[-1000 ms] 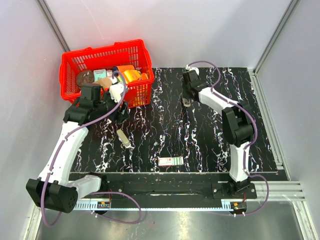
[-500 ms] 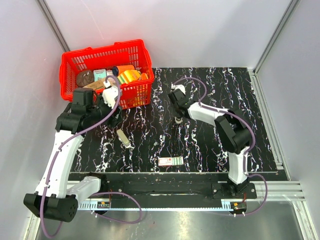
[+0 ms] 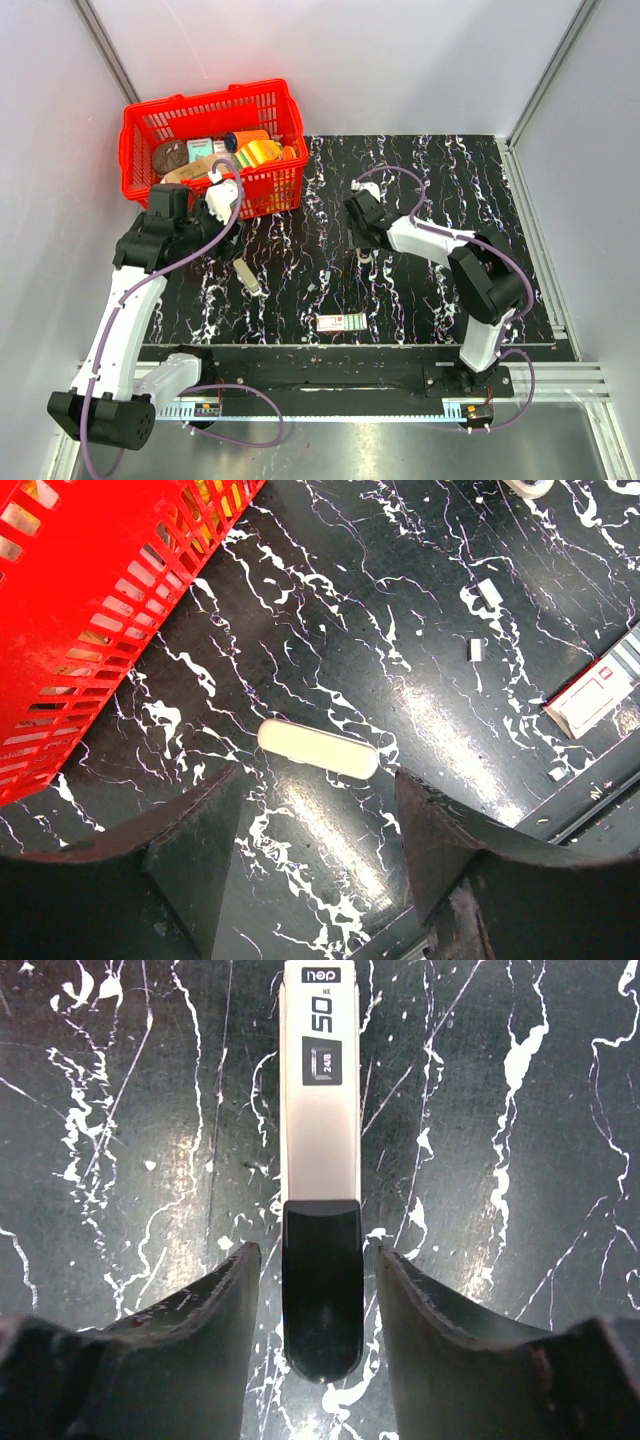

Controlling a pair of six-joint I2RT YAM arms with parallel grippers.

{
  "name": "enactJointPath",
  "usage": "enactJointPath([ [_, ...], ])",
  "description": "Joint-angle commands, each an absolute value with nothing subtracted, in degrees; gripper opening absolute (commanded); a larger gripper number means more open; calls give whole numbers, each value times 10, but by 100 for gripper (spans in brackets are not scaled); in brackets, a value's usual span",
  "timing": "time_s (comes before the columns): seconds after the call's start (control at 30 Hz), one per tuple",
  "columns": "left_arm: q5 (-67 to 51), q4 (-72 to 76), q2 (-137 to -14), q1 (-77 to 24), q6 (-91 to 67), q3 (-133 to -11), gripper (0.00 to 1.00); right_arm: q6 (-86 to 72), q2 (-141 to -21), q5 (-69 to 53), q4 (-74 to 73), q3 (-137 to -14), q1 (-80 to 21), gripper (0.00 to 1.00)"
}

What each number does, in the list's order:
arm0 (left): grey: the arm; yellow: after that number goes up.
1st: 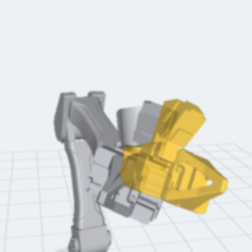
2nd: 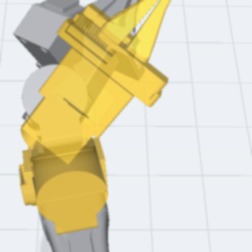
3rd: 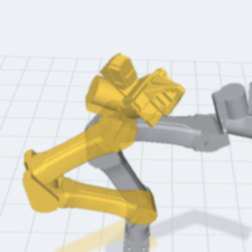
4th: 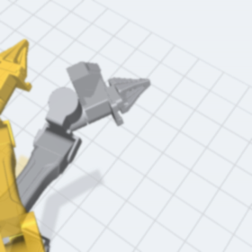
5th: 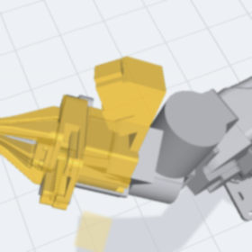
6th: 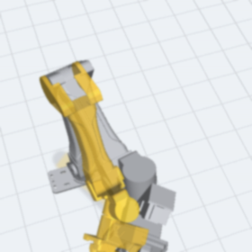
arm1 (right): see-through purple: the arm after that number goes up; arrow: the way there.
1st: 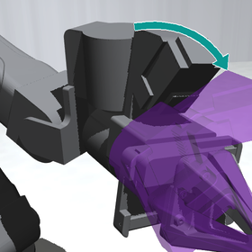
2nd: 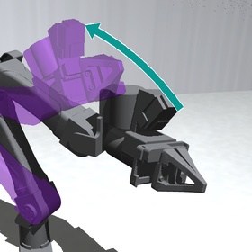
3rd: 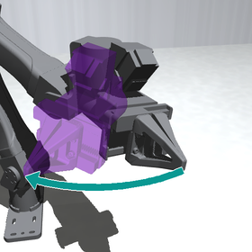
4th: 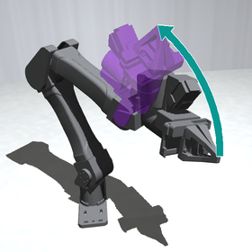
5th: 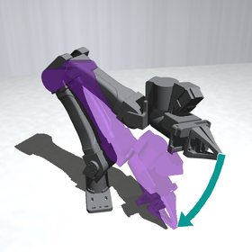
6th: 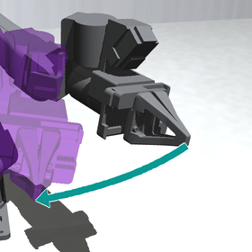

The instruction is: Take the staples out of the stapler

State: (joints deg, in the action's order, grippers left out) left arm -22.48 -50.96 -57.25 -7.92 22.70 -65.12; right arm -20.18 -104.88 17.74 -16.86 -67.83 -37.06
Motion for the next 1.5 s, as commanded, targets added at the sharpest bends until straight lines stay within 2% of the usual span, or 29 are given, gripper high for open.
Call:
enactJointPath([
  [0.0,-212,-490,-557,-77,231,-647,67,-212,-991,167,-197,-698,-377,61],
  [0.03,-210,-490,-557,-77,232,-647,67,-214,-979,170,-201,-699,-378,67],
  [0.13,-209,-490,-556,-77,236,-649,66,-224,-930,175,-203,-682,-378,68],
  [0.3,-208,-488,-557,-77,232,-654,67,-255,-835,121,-228,-644,-387,63],
  [0.5,-199,-477,-555,-77,236,-646,67,-314,-772,97,-328,-594,-487,53],
  [0.6,-199,-477,-556,-77,236,-650,66,-362,-738,78,-364,-569,-539,42],
  [0.7,-194,-476,-556,-76,228,-655,66,-403,-706,76,-391,-550,-575,21],
  [0.87,-188,-476,-549,-76,221,-661,66,-454,-698,81,-410,-532,-636,13],
  [1.0,-179,-476,-541,-77,221,-656,66,-481,-723,64,-382,-510,-672,14],
  [1.1,-177,-483,-537,-76,221,-653,66,-489,-752,53,-362,-505,-683,22],
  [1.47,-161,-488,-536,-76,225,-654,66,-492,-841,36,-304,-506,-686,25],
])
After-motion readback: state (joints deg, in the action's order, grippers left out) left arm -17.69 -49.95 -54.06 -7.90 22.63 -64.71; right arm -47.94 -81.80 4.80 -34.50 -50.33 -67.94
